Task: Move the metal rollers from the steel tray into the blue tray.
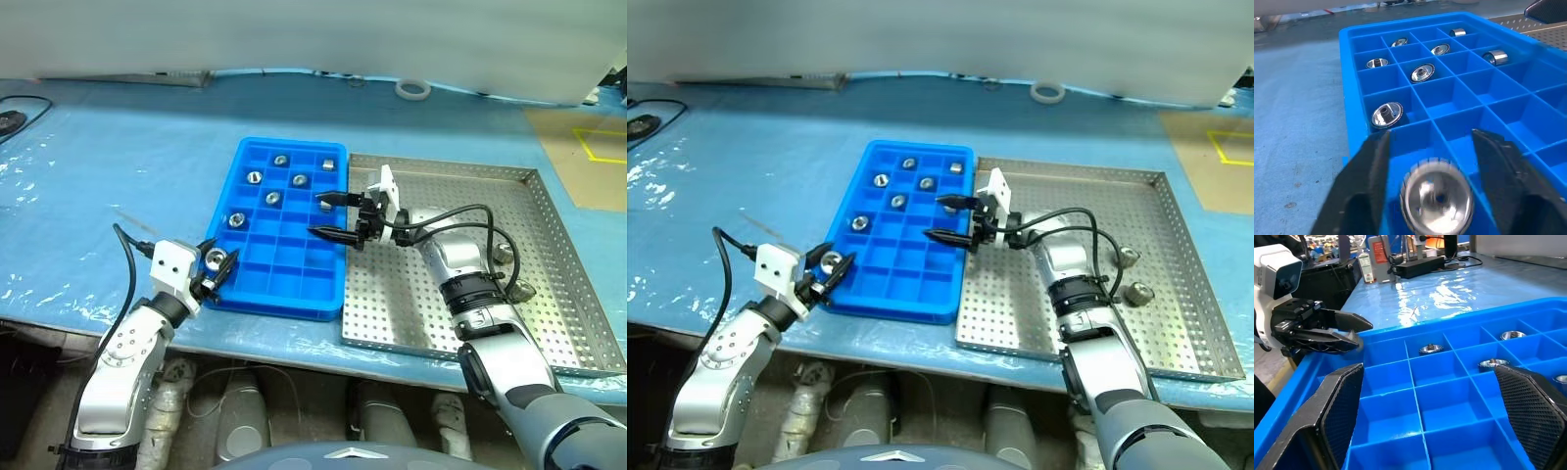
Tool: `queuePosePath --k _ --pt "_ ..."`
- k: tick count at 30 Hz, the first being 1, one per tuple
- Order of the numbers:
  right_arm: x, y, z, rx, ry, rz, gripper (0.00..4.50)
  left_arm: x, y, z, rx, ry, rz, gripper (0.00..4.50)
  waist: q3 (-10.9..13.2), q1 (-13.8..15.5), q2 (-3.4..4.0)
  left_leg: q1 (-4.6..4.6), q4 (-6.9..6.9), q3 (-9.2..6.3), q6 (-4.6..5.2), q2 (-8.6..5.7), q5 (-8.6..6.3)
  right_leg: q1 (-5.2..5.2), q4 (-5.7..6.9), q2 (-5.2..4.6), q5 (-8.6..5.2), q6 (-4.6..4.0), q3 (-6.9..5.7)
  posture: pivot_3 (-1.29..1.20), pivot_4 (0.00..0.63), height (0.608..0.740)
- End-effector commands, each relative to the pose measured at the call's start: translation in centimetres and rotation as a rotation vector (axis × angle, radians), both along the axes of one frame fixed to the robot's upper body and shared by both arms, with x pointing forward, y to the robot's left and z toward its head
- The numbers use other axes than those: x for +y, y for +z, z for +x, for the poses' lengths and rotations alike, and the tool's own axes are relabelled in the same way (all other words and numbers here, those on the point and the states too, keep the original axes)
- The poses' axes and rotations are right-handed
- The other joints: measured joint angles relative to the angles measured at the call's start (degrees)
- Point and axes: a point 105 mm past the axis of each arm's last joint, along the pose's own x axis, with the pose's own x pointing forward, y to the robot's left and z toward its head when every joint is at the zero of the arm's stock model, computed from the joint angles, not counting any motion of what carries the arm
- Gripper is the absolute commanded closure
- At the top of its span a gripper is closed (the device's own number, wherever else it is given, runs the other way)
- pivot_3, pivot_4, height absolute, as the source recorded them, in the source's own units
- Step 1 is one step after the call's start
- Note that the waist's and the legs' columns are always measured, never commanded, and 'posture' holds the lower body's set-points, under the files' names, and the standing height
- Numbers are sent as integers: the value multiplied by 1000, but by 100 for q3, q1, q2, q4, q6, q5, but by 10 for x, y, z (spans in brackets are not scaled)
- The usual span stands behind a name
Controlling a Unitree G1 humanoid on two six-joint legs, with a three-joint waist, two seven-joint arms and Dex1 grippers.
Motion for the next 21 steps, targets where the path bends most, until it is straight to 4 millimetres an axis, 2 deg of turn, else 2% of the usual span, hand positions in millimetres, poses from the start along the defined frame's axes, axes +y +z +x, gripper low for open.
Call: queuePosePath --k 1,3,5,8,15,18,21 --pt "-10 14 0 -66 -39 12 0 -3 4 5 -2 -24 -49 583 0 6 0 1 -1 0 -2 0 1 0 1 1 0 0 1 106 150 740" --pt "-18 16 2 -72 -84 22 0 -16 15 10 -13 -107 -118 38 0 8 1 0 -1 -1 -6 1 4 -1 6 1 0 0 2 -19 150 740" --pt "-28 19 4 -77 -132 30 0 -34 25 10 -21 -237 -163 38 0 -13 1 1 2 1 -9 1 7 -2 10 14 1 -2 12 -60 150 740" --pt "-41 18 3 -87 -200 20 0 -43 35 18 -39 -313 -159 38 -1 -41 0 3 4 3 -9 1 7 -2 12 19 2 -3 14 -119 150 740" --pt "-81 25 -8 -119 -392 26 0 -75 53 67 -64 -436 -118 38 -1 -318 1 11 7 4 -18 8 14 -4 19 41 3 -3 21 -335 150 740" --pt "-104 24 -20 -123 -488 1 0 -106 56 92 -63 -508 -69 38 -3 -403 3 11 15 7 -13 2 12 -2 18 41 4 -1 27 -432 150 740" --pt "-122 23 -35 -124 -572 -20 0 -136 59 106 -56 -580 -56 38 -3 -555 3 9 21 7 -5 2 8 -2 17 42 5 -1 35 -525 150 740"
